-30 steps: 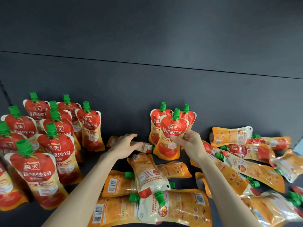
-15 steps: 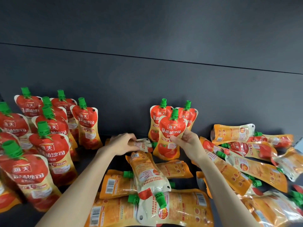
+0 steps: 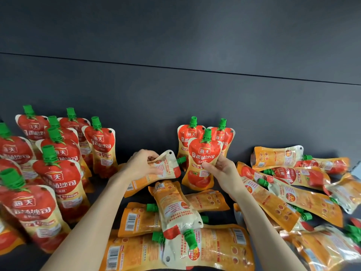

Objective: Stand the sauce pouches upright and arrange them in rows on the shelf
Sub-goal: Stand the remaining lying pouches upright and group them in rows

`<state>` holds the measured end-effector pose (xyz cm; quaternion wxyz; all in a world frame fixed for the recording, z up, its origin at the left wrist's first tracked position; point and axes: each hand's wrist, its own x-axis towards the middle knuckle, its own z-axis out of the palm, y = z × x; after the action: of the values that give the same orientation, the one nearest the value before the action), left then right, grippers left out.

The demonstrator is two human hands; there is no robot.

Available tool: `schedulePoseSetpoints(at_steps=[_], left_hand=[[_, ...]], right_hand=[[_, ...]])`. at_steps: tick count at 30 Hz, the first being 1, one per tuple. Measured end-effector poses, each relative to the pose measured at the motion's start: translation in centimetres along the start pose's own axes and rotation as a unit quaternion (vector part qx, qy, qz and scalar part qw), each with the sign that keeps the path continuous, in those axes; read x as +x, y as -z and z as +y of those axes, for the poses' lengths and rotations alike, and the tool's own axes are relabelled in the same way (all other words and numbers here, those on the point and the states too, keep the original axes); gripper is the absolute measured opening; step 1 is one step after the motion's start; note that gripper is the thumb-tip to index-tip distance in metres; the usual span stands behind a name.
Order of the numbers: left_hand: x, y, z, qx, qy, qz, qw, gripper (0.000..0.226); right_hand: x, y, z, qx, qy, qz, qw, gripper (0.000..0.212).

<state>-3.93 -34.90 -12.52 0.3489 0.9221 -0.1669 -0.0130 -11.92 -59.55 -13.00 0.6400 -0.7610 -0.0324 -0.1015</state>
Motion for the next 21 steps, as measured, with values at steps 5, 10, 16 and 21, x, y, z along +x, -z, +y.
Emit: schedulePoseSetpoints(at_steps=[5, 10, 16, 21], left_hand=[[-0.9, 1.3, 1.0, -0.038, -0.051, 0.023, 0.998, 0.034], [-2.1, 2.1, 3.0, -0.117, -0.092, 0.107, 0.983, 0.035], [-3.0, 1.3, 4.0, -0.226, -0.052, 0.3, 0.925, 0.041], [-3.7, -1.0, 3.5, -0.204, -0.006, 0.305, 0.93, 0.044]], right_hand=[[-0.1, 0.0, 0.0, -0.005, -0.007, 0.001, 1.0, 0.024], [-0.3, -0.2, 0.0, -0.003, -0.019, 0.006, 1.0, 0.036], [-0.6, -0.5, 0.0, -0.019, -0.016, 0.014, 1.0, 0.052], [-0.8, -0.6, -0.2, -0.029, -0.018, 0.01, 0.999, 0.05]])
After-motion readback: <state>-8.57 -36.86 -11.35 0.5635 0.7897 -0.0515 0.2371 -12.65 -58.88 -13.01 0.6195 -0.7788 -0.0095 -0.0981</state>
